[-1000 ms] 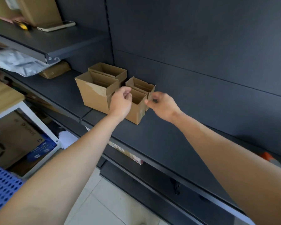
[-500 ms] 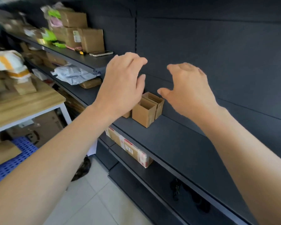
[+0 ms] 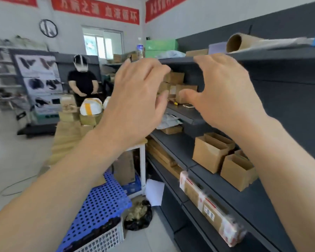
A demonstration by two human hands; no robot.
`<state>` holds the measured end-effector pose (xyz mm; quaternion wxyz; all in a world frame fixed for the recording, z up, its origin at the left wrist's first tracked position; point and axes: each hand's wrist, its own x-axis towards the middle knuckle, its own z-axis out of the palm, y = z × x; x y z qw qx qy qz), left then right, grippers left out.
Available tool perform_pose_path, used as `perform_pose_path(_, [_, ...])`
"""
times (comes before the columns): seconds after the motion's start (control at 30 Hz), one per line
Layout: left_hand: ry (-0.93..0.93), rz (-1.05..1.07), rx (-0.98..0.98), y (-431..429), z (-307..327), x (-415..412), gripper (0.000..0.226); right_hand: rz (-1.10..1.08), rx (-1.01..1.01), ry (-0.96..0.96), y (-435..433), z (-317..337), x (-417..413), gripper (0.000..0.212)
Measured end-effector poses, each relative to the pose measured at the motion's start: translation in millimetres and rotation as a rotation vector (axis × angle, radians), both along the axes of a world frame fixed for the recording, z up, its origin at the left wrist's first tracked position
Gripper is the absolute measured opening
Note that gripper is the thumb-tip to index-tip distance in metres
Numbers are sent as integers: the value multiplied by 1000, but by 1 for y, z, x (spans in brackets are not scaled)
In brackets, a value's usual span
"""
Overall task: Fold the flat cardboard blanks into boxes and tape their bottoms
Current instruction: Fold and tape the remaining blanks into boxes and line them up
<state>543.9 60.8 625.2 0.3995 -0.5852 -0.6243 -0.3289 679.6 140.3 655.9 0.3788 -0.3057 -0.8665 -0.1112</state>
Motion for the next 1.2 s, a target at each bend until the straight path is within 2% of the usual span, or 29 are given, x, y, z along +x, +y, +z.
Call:
perform_pose_path(0.27, [25, 235, 58, -121, 21, -129, 37, 234, 2, 56, -93, 19, -154, 56])
perform_pose_path(0.5, [46, 411, 56, -159, 14, -206, 37, 358, 2, 46, -116, 20, -246, 56])
perform_pose_path(0.83, [42, 636, 82, -116, -5, -302, 39, 575, -24, 73, -58, 3, -364, 64])
perform_pose_path(1.2, [73, 852, 3, -59, -40, -411, 41, 667, 3, -64, 11, -37, -504, 57])
